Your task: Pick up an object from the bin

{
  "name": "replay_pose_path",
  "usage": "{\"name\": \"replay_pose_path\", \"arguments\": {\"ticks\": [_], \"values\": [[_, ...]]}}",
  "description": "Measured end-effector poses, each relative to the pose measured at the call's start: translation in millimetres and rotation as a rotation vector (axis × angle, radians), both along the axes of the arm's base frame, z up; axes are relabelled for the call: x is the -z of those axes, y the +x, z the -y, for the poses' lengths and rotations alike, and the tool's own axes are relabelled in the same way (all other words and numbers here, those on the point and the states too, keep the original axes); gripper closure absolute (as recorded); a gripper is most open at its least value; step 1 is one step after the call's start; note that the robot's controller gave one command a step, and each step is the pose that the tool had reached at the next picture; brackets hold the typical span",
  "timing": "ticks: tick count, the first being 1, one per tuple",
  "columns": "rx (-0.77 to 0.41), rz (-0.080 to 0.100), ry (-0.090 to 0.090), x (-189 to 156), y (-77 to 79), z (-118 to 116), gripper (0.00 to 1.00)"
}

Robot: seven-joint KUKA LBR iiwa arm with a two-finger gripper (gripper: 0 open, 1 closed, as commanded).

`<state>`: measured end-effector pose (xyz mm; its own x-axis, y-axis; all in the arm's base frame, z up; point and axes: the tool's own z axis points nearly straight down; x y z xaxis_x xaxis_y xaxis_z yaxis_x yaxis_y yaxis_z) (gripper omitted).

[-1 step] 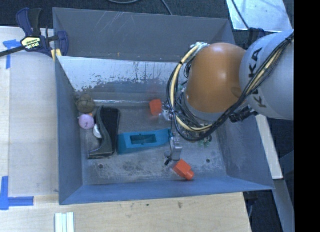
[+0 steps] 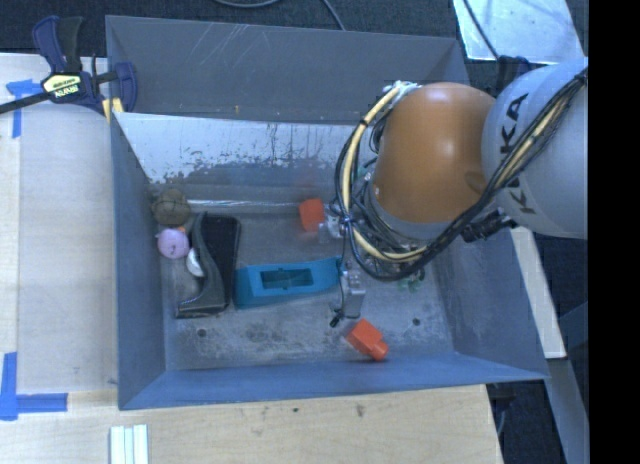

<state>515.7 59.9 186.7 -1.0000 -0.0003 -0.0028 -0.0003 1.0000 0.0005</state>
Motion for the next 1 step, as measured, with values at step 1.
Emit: {"name": "replay_pose_path", "arguments": {"ticks": [1], "values": [[-0.068, 0.004, 0.000, 32.5, 3.4, -10.2, 0.00]]}}
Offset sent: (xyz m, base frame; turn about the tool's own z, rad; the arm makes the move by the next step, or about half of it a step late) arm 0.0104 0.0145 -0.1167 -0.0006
